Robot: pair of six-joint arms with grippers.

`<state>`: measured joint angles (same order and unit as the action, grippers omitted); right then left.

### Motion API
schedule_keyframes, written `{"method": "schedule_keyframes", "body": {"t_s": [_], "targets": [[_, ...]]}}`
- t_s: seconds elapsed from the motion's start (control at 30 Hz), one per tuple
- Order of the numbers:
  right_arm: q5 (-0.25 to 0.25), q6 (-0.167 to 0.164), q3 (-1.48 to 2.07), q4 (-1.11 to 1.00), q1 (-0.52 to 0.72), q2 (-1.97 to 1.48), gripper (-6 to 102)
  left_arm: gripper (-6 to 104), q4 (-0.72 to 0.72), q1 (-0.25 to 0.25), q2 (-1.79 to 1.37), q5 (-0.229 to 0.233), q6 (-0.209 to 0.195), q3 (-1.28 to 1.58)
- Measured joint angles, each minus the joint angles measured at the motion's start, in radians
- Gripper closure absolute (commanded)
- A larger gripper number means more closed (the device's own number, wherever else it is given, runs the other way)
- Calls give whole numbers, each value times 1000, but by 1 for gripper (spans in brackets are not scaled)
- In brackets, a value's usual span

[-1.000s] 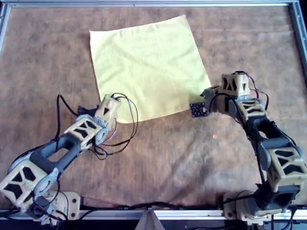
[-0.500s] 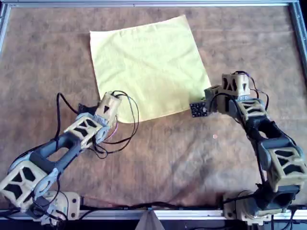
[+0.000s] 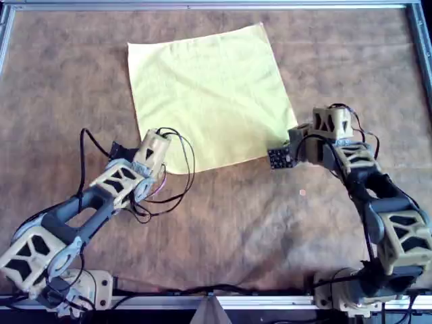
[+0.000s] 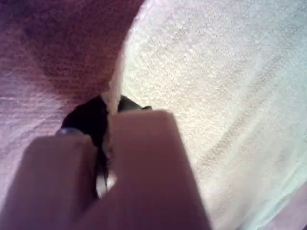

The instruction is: Fold a cloth

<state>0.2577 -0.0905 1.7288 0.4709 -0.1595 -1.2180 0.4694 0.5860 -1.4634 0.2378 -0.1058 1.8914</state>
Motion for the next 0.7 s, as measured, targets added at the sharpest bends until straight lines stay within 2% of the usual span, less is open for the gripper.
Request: {"method": "schedule_keyframes", "body": {"t_s": [0.3,0.57,0.7], "targets": [[0,0,229,0,-9,-232,95,99,0,0,-17,0,0,34],[5,0,446,0,-11,-509,95,99,0,0,-249,0,-2,210],[15,0,523,0,-11,-611,95,99,0,0,-313,-11,46,264]]}}
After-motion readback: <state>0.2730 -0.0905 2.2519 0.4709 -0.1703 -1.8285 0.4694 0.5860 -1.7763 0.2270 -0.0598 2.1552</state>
